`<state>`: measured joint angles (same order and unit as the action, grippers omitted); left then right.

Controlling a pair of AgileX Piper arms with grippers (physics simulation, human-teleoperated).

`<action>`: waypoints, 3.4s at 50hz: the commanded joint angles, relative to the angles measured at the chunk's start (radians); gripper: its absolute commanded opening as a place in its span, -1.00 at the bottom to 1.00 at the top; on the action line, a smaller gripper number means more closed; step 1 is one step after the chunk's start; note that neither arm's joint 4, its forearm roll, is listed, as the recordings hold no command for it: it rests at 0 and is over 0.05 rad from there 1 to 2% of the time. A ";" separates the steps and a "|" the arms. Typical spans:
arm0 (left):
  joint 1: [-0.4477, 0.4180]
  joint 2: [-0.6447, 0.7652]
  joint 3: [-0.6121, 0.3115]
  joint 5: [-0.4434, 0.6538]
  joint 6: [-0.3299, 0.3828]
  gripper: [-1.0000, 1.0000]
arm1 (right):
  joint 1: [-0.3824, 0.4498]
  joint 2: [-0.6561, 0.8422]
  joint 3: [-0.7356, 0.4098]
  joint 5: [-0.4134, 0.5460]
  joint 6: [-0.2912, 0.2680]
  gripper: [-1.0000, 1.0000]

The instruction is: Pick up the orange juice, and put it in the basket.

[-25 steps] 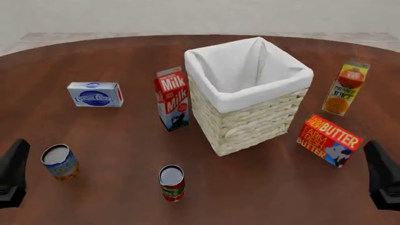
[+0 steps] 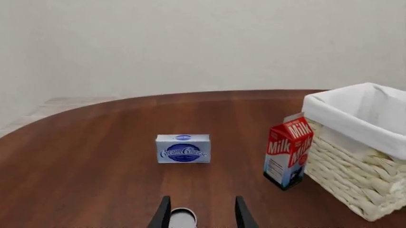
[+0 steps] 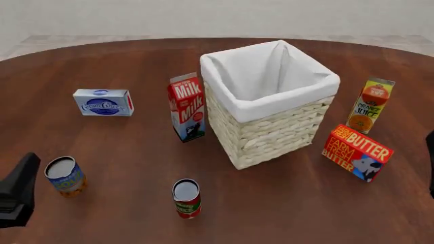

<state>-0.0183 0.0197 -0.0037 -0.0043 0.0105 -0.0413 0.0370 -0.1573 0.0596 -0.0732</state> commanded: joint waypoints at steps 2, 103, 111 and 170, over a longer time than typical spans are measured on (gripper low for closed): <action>-0.011 0.007 0.002 0.002 -0.006 1.00 | -0.063 0.150 -0.083 -0.053 -0.003 1.00; -0.068 0.002 -0.021 0.035 -0.037 1.00 | -0.175 1.523 -0.327 -0.851 -0.022 1.00; -0.070 -0.008 -0.015 0.042 -0.039 1.00 | -0.184 1.557 -0.363 -0.841 -0.027 1.00; -0.112 0.027 -0.007 0.022 -0.039 1.00 | -0.187 1.771 -0.525 -0.820 0.002 1.00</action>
<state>-0.1261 0.0395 -0.0109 0.0226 -0.0279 -0.2273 1.7864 -0.6656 -0.7670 -0.0791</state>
